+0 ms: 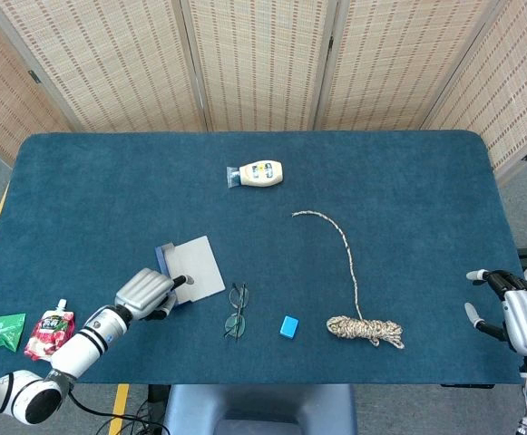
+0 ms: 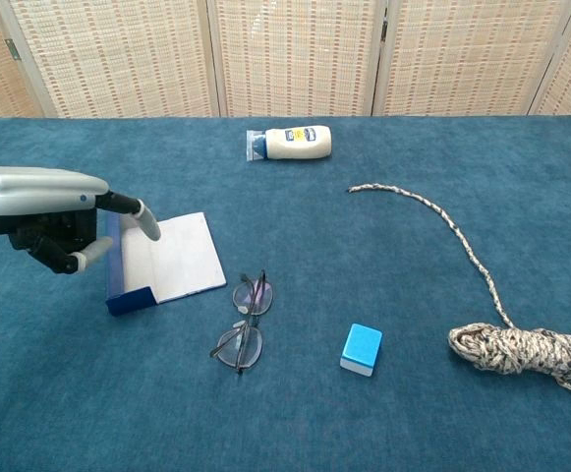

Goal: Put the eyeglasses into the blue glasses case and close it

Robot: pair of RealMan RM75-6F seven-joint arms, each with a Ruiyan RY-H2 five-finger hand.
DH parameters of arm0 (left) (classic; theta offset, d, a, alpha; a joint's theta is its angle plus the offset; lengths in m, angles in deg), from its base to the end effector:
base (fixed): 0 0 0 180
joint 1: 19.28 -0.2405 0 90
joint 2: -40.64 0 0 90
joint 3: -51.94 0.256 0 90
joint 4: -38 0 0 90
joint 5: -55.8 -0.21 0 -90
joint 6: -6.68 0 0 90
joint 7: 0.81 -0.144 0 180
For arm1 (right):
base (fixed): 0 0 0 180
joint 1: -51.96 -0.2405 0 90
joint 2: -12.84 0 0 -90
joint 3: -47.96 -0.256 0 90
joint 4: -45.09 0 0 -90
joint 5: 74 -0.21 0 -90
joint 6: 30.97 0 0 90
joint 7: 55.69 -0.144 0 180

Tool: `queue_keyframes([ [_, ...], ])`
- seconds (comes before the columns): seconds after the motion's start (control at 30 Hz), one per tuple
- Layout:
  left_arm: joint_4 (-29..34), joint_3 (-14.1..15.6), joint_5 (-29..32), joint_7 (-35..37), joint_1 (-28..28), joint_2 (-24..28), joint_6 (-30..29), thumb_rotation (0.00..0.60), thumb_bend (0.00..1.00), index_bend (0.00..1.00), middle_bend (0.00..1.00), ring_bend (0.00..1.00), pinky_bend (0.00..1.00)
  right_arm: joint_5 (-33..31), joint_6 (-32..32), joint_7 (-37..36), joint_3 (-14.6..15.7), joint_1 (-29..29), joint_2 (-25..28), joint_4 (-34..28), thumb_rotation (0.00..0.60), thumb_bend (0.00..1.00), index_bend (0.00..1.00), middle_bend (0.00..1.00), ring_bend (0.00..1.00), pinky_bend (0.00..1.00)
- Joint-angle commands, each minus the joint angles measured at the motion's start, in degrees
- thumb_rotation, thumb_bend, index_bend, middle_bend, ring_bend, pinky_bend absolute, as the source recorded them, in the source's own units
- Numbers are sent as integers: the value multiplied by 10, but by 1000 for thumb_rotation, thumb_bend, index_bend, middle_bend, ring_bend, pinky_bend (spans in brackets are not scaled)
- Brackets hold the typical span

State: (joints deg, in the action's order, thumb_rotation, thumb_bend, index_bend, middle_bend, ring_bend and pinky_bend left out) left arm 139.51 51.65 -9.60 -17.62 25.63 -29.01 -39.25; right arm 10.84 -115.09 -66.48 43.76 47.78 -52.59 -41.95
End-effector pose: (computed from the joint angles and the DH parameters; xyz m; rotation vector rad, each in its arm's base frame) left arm -0.1662 0.3008 0.0301 -2.1462 -0.9868 -0.6863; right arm -0.3311 -0.1833 0.1636 1.3017 -1.0011 0.9864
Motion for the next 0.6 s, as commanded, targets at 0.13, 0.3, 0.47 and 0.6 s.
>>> queue_keyframes([
  [0.13, -24, 4, 17, -9, 5, -27, 13, 600, 726, 233, 1000, 1000, 997, 0, -3, -3, -1, 1, -1, 2, 600, 335, 329, 403, 300, 314],
  [0.3, -36, 16, 33, -45, 12, -43, 17, 600, 726, 223, 1000, 1000, 997, 0, -2, -5, 0, 2, -2, 5, 600, 335, 329, 403, 300, 314],
  [0.47, -33, 34, 75, -106, 21, -51, 16, 600, 726, 217, 1000, 1000, 997, 0, -4, -9, -1, 4, -4, 7, 600, 335, 329, 403, 300, 314],
  [0.6, -27, 49, 105, -151, 26, -54, 4, 600, 726, 231, 1000, 1000, 998, 1, -4, -12, -1, 4, -5, 10, 600, 334, 329, 403, 300, 314],
])
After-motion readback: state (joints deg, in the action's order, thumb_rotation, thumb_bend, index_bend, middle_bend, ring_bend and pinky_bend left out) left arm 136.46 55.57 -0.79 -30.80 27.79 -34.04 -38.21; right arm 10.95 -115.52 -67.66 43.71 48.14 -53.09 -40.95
